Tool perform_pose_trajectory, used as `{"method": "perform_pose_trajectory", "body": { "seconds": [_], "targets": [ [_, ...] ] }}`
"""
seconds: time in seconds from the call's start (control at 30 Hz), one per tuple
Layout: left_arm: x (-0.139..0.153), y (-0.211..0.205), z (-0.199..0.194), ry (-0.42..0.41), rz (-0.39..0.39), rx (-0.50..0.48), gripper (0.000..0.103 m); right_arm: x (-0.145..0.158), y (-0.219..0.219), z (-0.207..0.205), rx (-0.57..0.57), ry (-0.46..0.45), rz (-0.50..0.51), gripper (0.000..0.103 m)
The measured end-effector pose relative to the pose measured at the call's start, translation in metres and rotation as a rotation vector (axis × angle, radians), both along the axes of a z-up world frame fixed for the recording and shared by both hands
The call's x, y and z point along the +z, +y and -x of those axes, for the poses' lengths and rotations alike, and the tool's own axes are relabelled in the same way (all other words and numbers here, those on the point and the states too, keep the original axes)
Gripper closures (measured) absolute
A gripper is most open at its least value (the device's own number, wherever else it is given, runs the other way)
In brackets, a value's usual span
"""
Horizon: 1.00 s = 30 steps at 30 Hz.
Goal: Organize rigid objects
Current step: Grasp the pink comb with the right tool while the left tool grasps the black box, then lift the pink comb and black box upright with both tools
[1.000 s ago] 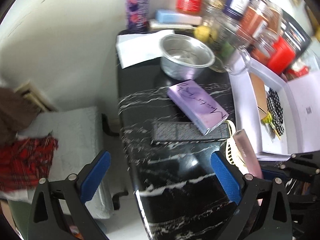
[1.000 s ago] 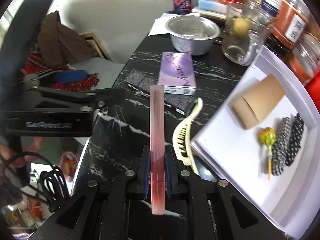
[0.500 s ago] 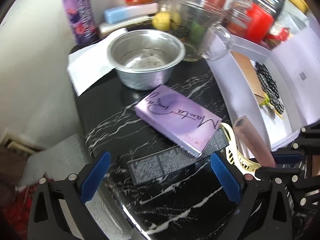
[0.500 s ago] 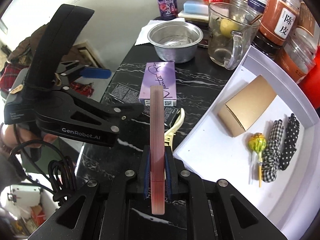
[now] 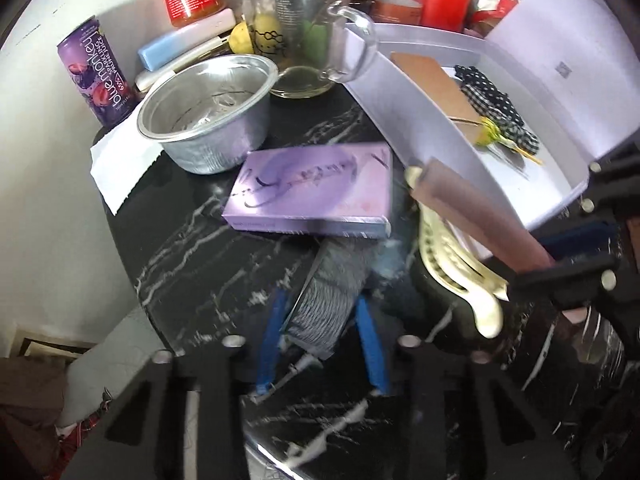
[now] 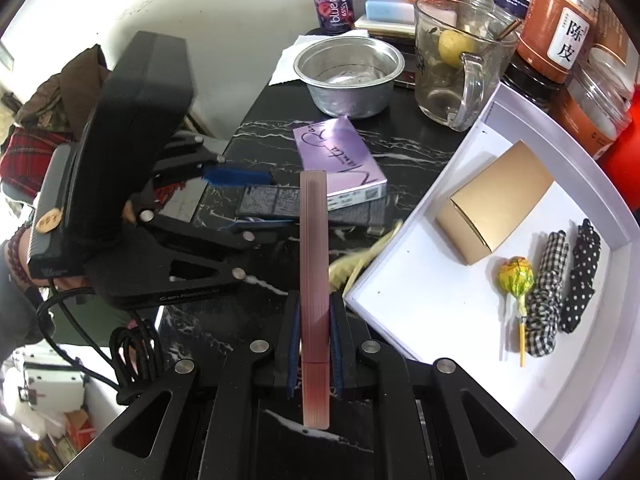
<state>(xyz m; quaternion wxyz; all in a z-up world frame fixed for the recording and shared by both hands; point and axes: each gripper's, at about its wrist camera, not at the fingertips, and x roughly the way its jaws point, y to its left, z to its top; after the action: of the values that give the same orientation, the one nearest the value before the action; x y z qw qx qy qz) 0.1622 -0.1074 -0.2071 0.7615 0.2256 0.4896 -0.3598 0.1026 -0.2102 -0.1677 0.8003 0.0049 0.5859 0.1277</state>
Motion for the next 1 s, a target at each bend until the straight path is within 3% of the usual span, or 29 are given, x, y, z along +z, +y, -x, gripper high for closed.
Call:
{"method": "perform_pose_trajectory", "body": {
  "seconds": [0.13,0.63,0.8,1.0],
  "targets": [
    [0.000,0.001,0.019,0.007,-0.004,0.026,0.077,0.001,-0.001,0.005,0.001,-0.001,0.006,0.090],
    [-0.001,0.025,0.106,0.129,-0.019,0.155,0.078,-0.004,0.004,0.040,0.032,0.032,0.018,0.090],
    [0.000,0.031,0.111,0.155,-0.013,0.193,0.078,-0.012,0.003,0.053,0.027,0.063,0.019,0.090],
    [0.000,0.021,0.089,0.175,0.002,0.244,0.077,-0.024,0.002,0.058,0.018,0.087,0.024,0.090]
  ]
}}
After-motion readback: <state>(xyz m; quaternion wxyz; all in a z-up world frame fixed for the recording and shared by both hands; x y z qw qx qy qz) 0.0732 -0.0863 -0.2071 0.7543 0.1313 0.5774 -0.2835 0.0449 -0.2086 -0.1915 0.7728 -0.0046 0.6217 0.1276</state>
